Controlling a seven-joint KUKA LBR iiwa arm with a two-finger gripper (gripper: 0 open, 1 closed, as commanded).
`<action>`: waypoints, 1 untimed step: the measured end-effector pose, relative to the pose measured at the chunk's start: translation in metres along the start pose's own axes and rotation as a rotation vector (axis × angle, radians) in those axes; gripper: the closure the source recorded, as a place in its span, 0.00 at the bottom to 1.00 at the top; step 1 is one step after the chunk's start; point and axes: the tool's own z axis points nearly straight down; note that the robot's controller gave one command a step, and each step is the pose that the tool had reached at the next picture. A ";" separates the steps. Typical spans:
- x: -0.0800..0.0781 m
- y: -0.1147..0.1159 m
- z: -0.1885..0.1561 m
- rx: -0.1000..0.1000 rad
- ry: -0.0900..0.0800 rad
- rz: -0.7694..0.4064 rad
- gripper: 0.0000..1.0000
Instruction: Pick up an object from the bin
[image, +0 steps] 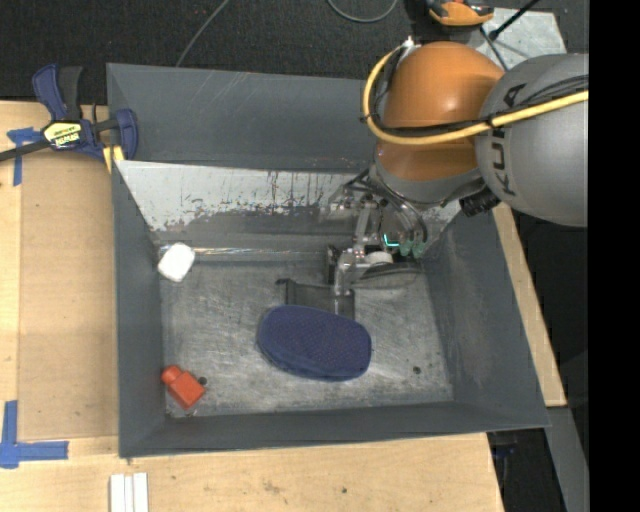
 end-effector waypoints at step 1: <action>0.032 -0.012 0.113 -0.005 -0.020 0.006 0.00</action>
Offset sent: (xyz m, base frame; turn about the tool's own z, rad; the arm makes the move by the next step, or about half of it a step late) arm -0.0412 -0.0154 -0.1293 0.0078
